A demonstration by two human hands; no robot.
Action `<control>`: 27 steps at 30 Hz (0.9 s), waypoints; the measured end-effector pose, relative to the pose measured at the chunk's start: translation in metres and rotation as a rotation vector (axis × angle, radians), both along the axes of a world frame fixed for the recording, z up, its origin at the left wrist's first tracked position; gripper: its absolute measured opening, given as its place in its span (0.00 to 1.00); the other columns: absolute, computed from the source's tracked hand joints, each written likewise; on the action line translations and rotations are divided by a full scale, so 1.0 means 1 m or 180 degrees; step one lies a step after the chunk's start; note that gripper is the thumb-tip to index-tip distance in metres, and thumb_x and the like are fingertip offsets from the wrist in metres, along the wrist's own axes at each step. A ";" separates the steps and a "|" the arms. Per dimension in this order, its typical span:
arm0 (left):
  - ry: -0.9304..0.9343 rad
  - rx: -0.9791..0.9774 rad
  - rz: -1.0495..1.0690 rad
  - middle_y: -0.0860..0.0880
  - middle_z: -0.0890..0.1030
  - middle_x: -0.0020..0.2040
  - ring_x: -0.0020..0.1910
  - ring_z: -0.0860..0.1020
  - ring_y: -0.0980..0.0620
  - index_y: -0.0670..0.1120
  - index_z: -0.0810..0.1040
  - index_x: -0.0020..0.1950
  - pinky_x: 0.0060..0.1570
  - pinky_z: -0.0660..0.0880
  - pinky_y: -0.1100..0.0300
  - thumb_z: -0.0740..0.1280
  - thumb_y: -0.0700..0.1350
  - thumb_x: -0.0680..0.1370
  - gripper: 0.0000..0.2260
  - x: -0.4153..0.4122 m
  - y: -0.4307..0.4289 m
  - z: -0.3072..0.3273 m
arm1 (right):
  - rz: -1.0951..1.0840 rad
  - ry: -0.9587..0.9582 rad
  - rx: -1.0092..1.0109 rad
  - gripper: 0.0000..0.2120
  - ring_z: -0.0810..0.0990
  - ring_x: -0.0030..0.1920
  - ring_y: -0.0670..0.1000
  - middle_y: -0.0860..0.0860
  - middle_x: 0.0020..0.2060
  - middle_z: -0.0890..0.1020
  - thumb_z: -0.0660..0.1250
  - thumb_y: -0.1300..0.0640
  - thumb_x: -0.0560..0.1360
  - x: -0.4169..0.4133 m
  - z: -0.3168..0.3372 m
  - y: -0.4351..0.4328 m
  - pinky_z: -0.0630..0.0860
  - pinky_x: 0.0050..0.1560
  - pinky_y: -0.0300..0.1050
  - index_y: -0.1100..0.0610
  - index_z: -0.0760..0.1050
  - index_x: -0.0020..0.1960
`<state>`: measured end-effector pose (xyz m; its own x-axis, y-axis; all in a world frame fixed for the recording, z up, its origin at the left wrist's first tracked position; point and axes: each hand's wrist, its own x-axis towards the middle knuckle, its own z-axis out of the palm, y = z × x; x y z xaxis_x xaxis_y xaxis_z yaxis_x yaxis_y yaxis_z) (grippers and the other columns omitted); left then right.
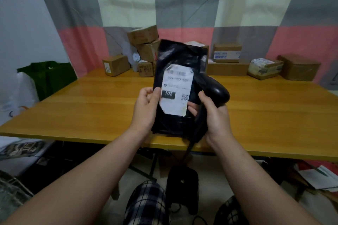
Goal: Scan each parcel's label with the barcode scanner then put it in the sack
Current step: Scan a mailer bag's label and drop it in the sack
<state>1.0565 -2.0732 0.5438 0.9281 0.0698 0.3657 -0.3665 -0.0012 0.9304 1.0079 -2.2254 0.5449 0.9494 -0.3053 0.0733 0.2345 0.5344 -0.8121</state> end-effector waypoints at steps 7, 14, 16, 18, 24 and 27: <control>-0.0643 0.0900 0.0376 0.55 0.73 0.34 0.29 0.73 0.69 0.43 0.76 0.47 0.33 0.67 0.75 0.70 0.36 0.76 0.05 0.023 0.022 0.060 | -0.0185 -0.0236 -0.1223 0.20 0.82 0.54 0.52 0.52 0.53 0.83 0.72 0.54 0.74 0.012 0.003 -0.002 0.79 0.53 0.46 0.54 0.73 0.64; -0.0406 0.1166 0.0215 0.43 0.77 0.41 0.41 0.74 0.52 0.33 0.79 0.46 0.44 0.71 0.60 0.71 0.40 0.75 0.09 0.046 0.030 0.062 | -0.0792 -0.0308 -0.2535 0.11 0.82 0.38 0.53 0.47 0.34 0.80 0.74 0.46 0.68 -0.007 0.000 0.001 0.76 0.38 0.44 0.50 0.77 0.44; -0.0337 0.1030 0.0187 0.45 0.79 0.41 0.40 0.75 0.53 0.36 0.80 0.44 0.44 0.72 0.62 0.71 0.40 0.75 0.06 0.045 0.028 0.060 | -0.0847 -0.0291 -0.2668 0.08 0.82 0.34 0.52 0.46 0.30 0.79 0.74 0.51 0.71 -0.013 -0.002 0.004 0.74 0.34 0.42 0.52 0.76 0.38; -0.0261 0.0945 0.0182 0.50 0.81 0.40 0.39 0.78 0.58 0.44 0.81 0.42 0.41 0.73 0.70 0.70 0.40 0.76 0.03 0.041 0.026 0.058 | -0.0846 -0.0304 -0.2699 0.09 0.81 0.33 0.53 0.48 0.27 0.78 0.73 0.54 0.72 -0.017 -0.004 0.006 0.74 0.32 0.43 0.55 0.76 0.35; -0.0169 0.0816 0.0232 0.52 0.82 0.43 0.43 0.79 0.60 0.45 0.81 0.47 0.42 0.73 0.70 0.67 0.40 0.78 0.04 0.038 0.030 0.053 | -0.0789 -0.0378 -0.2743 0.12 0.79 0.29 0.49 0.46 0.23 0.76 0.72 0.57 0.72 -0.023 -0.009 0.012 0.72 0.29 0.38 0.56 0.75 0.32; -0.0184 0.0815 0.0256 0.51 0.82 0.43 0.43 0.79 0.59 0.44 0.81 0.47 0.42 0.74 0.71 0.66 0.40 0.79 0.04 0.038 0.032 0.051 | -0.0746 -0.0388 -0.2760 0.14 0.76 0.27 0.44 0.42 0.21 0.75 0.72 0.58 0.72 -0.024 -0.012 0.011 0.68 0.27 0.32 0.53 0.73 0.30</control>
